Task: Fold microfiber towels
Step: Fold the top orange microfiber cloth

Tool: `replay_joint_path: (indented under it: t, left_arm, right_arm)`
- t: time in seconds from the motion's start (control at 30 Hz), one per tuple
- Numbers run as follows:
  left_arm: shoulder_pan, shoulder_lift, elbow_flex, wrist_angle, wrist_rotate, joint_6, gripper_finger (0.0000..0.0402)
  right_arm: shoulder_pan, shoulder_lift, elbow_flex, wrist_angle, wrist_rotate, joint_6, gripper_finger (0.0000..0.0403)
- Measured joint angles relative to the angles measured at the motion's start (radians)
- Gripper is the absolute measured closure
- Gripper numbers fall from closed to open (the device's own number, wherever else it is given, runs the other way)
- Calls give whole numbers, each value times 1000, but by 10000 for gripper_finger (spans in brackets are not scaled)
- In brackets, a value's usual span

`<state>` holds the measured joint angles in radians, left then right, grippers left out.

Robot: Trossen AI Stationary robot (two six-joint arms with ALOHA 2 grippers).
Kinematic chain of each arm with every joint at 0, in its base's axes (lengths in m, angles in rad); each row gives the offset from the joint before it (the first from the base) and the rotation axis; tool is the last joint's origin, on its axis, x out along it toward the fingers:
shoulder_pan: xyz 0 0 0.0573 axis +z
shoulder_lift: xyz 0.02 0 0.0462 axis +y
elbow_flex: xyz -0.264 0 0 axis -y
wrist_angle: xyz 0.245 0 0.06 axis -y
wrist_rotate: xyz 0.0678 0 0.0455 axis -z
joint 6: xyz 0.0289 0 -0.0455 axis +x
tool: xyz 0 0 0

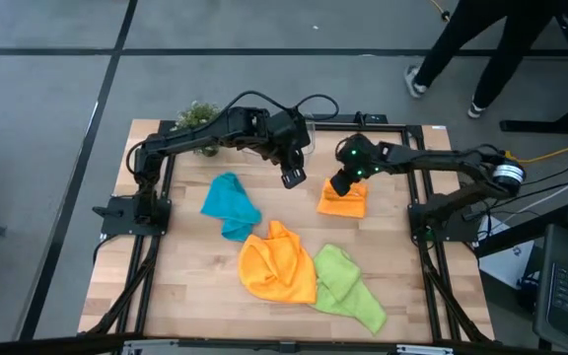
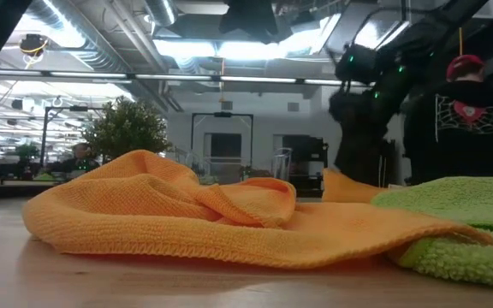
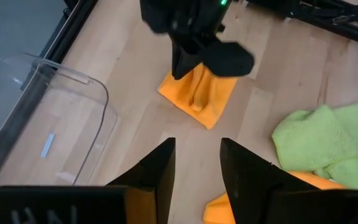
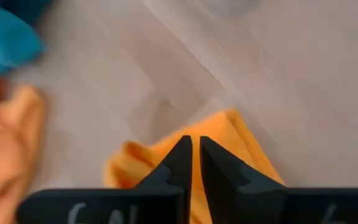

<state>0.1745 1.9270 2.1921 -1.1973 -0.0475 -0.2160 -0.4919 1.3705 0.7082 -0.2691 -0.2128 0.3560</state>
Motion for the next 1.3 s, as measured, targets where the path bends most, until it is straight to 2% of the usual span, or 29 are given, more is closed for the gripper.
replay_joint_path:
  t: [0.27, 0.43, 0.5, 0.63, 0.8, 0.9, 1.03, 1.2, 1.3]
  left_arm:
    - [0, 0, 0, 0, 0, 16, 283]
    - [0, 0, 0, 0, 0, 16, 283]
    - [0, 0, 0, 1, 0, 16, 283]
    - [0, 0, 0, 1, 0, 16, 283]
    - [0, 0, 0, 1, 0, 16, 283]
    - [0, 0, 0, 1, 0, 16, 283]
    - [0, 1, 0, 1, 0, 16, 283]
    - [0, 1, 0, 1, 0, 16, 283]
    - [0, 1, 0, 1, -13, 16, 283]
  right_arm:
    - [15, -153, 0, 44, -25, -178, 356]
    - [46, -148, 0, 96, -29, -133, 355]
    - [48, -126, 0, 93, -81, -96, 349]
    - [49, -79, 0, 124, -159, -77, 298]
    - [50, -10, 1, 124, -174, -82, 200]
    - [50, 34, 1, 123, -189, -145, 158]
    - [50, 79, 1, 123, -193, -210, 135]
    - [64, 128, 1, 123, -178, -328, 133]
    - [74, 157, 1, 126, -175, -339, 133]
